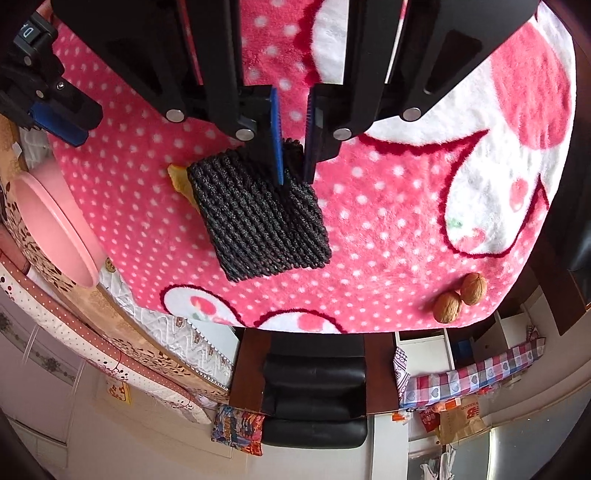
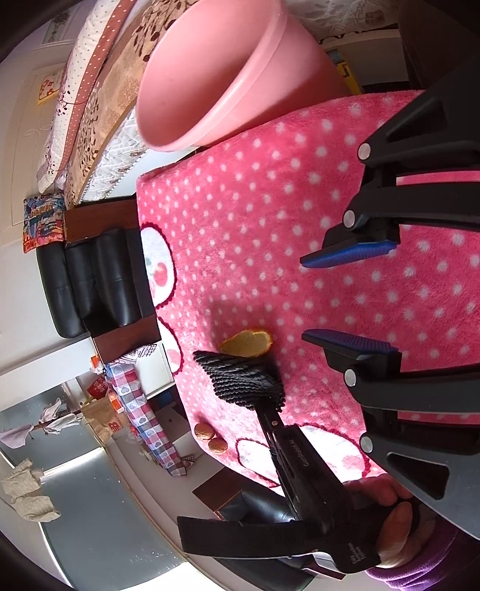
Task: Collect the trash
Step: 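Close the left tool on the edge of the black scrub pad, then grasp the yellow bread crust with the right tool while the left tool holds the pad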
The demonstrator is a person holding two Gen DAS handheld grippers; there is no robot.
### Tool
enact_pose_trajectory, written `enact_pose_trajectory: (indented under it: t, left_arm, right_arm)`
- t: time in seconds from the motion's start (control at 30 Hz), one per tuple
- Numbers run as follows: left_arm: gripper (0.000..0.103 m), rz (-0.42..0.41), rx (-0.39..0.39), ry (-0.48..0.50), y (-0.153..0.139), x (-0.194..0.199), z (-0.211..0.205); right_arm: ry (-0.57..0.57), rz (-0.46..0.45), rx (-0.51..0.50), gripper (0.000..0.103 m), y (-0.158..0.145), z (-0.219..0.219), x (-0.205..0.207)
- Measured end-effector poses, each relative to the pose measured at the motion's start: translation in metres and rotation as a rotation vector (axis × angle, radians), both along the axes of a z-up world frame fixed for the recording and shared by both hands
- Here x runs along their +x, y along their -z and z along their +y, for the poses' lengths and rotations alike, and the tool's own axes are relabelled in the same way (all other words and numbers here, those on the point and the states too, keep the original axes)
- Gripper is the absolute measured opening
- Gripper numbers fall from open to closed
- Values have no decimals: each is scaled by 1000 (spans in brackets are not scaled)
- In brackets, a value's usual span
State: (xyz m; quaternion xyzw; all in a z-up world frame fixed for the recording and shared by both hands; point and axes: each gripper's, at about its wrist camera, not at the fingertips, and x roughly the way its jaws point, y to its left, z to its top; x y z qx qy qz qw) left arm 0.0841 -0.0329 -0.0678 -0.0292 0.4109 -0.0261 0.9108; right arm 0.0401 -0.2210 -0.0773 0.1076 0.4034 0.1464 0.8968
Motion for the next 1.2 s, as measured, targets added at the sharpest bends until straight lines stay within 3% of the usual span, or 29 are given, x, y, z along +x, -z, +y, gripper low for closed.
enact_pose_trajectory:
  t: [0.4, 0.53, 0.9, 0.93, 1.03, 1.2]
  left_arm:
    - [9, -118, 9, -78, -32, -29, 33]
    - [9, -127, 16, -85, -35, -36, 39]
    - [9, -111, 6, -108, -33, -44, 47]
    - [9, -112, 8, -109, -33, -44, 46]
    - [9, -114, 8, -112, -33, -47, 46]
    - [9, -127, 13, -114, -37, -51, 43]
  right_arm:
    - [-100, -3, -46, 39, -6, 43, 36]
    - [-139, 24, -91, 45, 4, 61, 52]
    - [-158, 32, -206, 45, 21, 89, 74]
    - [-161, 35, -209, 45, 22, 90, 75]
    - [-161, 37, -216, 22, 21, 90, 76]
    - [-177, 37, -199, 18, 17, 88, 64]
